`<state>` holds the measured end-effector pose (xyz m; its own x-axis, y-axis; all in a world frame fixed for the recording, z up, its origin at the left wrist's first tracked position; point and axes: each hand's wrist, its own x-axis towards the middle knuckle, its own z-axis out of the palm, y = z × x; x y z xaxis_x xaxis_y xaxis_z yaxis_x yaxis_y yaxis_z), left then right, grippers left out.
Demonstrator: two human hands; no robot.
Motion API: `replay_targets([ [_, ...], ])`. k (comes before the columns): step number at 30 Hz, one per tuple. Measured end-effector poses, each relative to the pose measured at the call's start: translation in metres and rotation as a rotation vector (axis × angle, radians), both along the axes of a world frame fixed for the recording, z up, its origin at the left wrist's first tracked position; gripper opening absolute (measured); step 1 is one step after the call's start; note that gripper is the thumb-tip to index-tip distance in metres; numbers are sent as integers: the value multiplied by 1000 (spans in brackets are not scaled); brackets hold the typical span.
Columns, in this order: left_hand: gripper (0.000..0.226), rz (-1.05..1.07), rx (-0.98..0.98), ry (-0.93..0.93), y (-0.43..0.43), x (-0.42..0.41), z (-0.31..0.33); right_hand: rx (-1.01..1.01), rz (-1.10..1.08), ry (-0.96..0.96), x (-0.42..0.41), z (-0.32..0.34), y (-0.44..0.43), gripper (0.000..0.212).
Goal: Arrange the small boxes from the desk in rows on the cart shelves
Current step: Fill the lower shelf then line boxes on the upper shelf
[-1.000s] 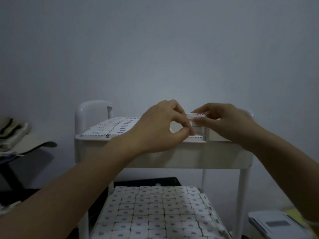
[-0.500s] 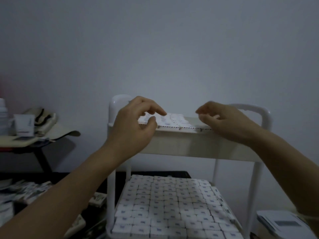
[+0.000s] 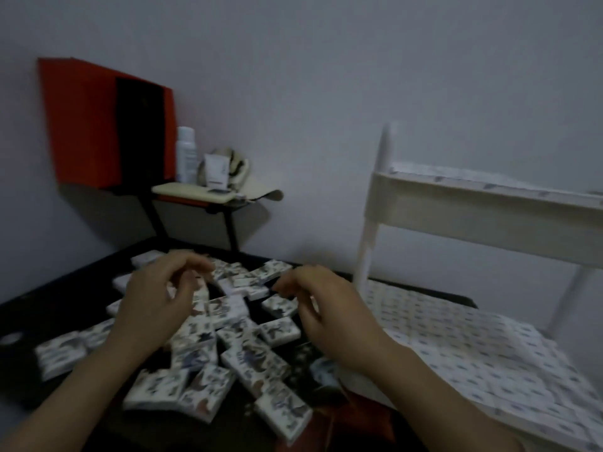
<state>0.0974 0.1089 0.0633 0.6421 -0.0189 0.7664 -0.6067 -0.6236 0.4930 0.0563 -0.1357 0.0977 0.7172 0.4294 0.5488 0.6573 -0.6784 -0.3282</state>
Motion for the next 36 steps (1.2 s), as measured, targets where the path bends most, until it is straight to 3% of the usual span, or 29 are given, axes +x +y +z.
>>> replay_targets([
  [6, 46, 156, 63, 222, 74, 15, -88, -50, -129, 267, 86, -69, 44, 38],
  [9, 44, 207, 97, 248, 87, 23, -110, -134, -235, 329, 122, -89, 61, 39],
  [14, 52, 240, 88, 253, 91, 31, -127, -245, -382, 508, 167, -99, 83, 22],
  [18, 33, 221, 142, 257, 92, 36, -130, -272, -450, 662, 182, -110, 93, 46],
  [21, 29, 167, 248, 289, 92, 41, -132, -240, -456, 641, 186, -117, 93, 50],
  [26, 27, 133, 353, 367, 89, 49, -125, -113, -436, 617, 181, -125, 92, 45],
  [29, 33, 151, 386, 409, 84, 53, -117, 162, -405, 651, 178, -124, 89, 19],
  [31, 34, 187, 391, 442, 77, 53, -111, 351, -415, 656, 174, -119, 86, 31],
  [36, 30, 295, 363, 520, 68, 51, -102, 505, -351, 618, 163, -108, 70, 41],
])
